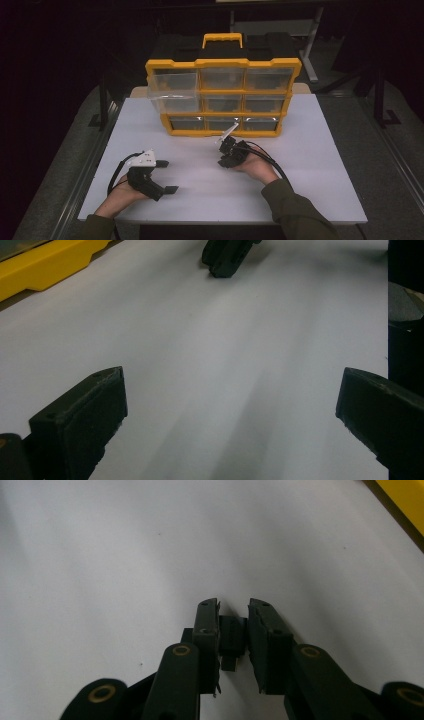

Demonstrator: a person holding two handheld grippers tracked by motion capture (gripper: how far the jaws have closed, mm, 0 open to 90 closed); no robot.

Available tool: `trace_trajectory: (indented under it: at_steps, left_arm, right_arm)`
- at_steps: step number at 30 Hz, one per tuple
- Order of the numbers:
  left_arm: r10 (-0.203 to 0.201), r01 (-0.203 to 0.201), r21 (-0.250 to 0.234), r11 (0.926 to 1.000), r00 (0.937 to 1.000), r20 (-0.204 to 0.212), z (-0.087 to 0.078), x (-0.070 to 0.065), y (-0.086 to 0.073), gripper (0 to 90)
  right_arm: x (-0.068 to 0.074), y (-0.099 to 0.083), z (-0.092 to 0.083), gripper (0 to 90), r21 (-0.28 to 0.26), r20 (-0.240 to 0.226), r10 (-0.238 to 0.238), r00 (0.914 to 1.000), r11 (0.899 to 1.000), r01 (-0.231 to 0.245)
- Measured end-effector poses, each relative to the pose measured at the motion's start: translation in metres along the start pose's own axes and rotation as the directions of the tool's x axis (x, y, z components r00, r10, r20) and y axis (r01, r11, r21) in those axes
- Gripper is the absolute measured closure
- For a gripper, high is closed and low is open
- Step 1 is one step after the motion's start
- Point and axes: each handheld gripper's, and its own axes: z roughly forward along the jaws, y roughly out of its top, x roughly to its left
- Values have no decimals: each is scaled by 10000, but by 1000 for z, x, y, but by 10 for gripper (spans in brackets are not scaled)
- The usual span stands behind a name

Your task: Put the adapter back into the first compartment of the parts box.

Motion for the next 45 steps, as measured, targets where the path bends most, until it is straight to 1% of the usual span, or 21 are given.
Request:
trace_trajectory:
  at_steps: [6, 9, 17, 25, 29, 39, 45]
  left_arm:
    - [-7, 7, -4, 10000, 10000, 2, 0, 0, 0, 0]
    - [-4, 4, -5, 10000, 10000, 7, 0, 0, 0, 0]
    - [-1, 1, 2, 10000, 10000, 11, 0, 0, 0, 0]
    - [-12, 12, -19, 10000, 10000, 13, 0, 0, 0, 0]
    - [-2, 2, 5, 10000, 10000, 19, 0, 0, 0, 0]
    - [-28, 28, 12, 10000, 10000, 41, 1, 0, 0, 0]
    - [-41, 41, 2, 10000, 10000, 13, 0, 0, 0, 0]
  right_arm:
    - [-1, -1, 0, 744, -10, 27, -150, 9999, 9999, 150]
    - [0, -1, 0, 746, -46, -11, -118, 9999, 9999, 118]
    - [1, -1, 0, 755, -22, 18, -237, 9997, 9997, 237]
    - [-2, -1, -2, 755, -26, -103, -258, 9996, 9997, 258]
    - [-3, -1, -5, 755, -37, -127, -300, 9995, 9995, 299]
    - [-3, 1, -15, 755, -88, -355, -346, 9988, 9994, 343]
    - [0, 5, -25, 755, -182, -522, -464, 9976, 9988, 455]
